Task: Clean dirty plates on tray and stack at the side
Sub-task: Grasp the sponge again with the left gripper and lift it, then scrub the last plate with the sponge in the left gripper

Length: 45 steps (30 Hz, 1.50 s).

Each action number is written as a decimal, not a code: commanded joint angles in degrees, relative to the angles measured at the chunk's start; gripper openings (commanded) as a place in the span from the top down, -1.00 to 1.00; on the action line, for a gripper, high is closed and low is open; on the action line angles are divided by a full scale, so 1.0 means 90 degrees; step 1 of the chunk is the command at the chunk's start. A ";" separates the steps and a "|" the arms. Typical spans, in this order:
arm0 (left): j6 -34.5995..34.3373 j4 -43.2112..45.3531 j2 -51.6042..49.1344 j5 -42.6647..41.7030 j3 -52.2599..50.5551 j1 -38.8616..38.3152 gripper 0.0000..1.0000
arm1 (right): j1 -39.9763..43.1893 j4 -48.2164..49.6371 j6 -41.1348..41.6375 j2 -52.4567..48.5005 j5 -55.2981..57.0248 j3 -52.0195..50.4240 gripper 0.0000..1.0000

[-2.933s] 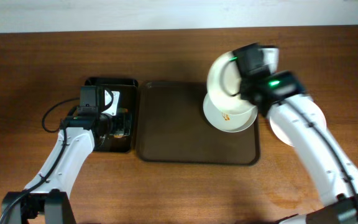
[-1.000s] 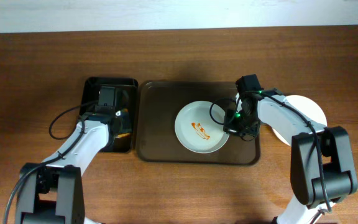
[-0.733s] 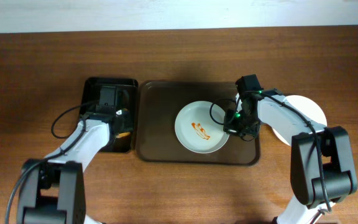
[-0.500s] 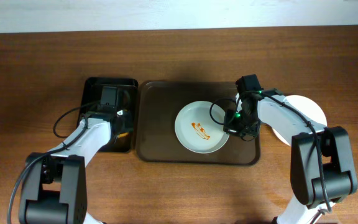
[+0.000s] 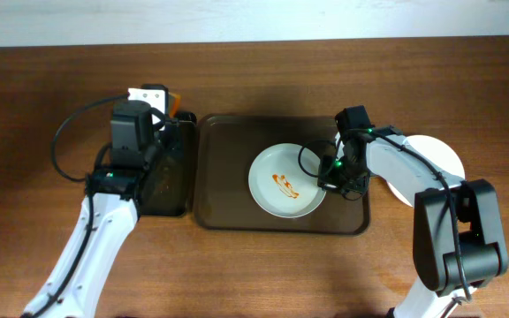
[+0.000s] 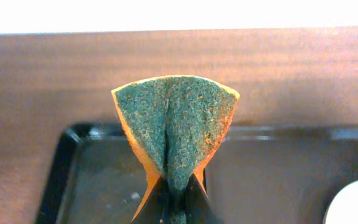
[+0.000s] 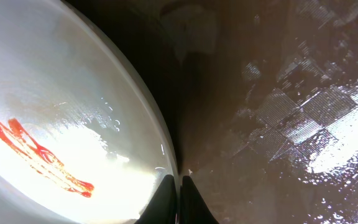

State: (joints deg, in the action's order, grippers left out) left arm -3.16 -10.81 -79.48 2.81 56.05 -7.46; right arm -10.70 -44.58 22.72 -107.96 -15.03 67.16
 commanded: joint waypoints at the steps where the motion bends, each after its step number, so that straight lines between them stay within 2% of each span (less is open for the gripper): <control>1: 0.0313 0.0245 0.0265 0.0165 0.0100 -0.0002 1.00 | -0.0019 -0.0017 0.0032 -0.0058 0.0056 -0.0058 0.92; 7: 0.0272 -0.0053 0.0250 0.0138 0.0100 -0.0002 1.00 | -0.0017 -0.0015 0.0029 -0.0058 0.0056 -0.0058 0.92; 9: -0.0364 -0.0797 -0.0061 0.0095 0.0087 -0.0005 1.00 | -0.0019 0.0002 0.0029 -0.0058 0.0053 -0.0058 0.92; 11: -0.0862 -0.1382 -0.0862 0.0015 0.0024 -0.0085 1.00 | -0.0019 0.0000 0.0029 -0.0058 0.0053 -0.0058 0.92; 13: -0.0833 -0.1350 -0.1394 -0.0889 0.0027 -0.0272 1.00 | -0.0019 -0.0022 0.0010 -0.0058 0.0053 -0.0058 0.92; 16: -0.0840 -0.1049 -0.1418 -0.2380 0.0053 -0.0663 1.00 | -0.0017 -0.0017 0.0010 -0.0058 0.0053 -0.0058 0.92; 19: -0.1506 -0.0571 -0.1506 -0.2460 0.0053 -0.1651 1.00 | -0.0019 -0.0019 0.0010 -0.0058 0.0049 -0.0058 0.92; 22: -0.2754 0.0491 -0.2115 -0.3130 0.0053 -0.2438 1.00 | -0.0019 -0.0019 0.0007 -0.0058 0.0032 -0.0058 0.92; 26: -0.4075 0.1637 -0.3048 -0.3891 0.0053 -0.2820 1.00 | -0.0019 -0.0017 0.0007 -0.0058 0.0032 -0.0058 0.92; 32: -0.4566 0.2261 -0.3653 -0.4175 0.0053 -0.3181 1.00 | -0.0019 -0.0017 0.0007 -0.0058 0.0032 -0.0058 0.92; 35: -0.4566 0.2285 -0.3810 -0.4002 0.0053 -0.3266 1.00 | -0.0019 -0.0017 0.0007 -0.0058 0.0032 -0.0058 0.92; 36: -0.4439 0.2215 -0.3810 -0.3198 0.0053 -0.3232 1.00 | -0.0019 -0.0024 0.0007 -0.0058 0.0032 -0.0058 0.92; 38: -0.4061 0.1999 -0.3810 -0.2183 0.0053 -0.3041 1.00 | -0.0019 -0.0092 -0.0044 -0.0058 0.0034 -0.0058 0.92; 40: -0.3757 0.1496 -0.3793 -0.1809 0.0053 -0.2650 1.00 | -0.0017 -0.0117 -0.0138 -0.0058 0.0039 -0.0058 0.92; 42: -0.2939 0.0923 -0.3480 -0.1520 0.0053 -0.2261 1.00 | -0.0017 -0.0117 -0.0138 -0.0058 0.0039 -0.0058 0.92; 45: -0.1926 0.0712 -0.2640 -0.1158 0.0131 -0.2152 1.00 | -0.0019 -0.0119 -0.0138 -0.0058 0.0036 -0.0058 0.92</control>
State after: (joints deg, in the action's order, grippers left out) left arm -28.75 -2.68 -109.08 -13.98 57.58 -27.22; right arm -10.70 -44.93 22.28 -107.96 -15.09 67.16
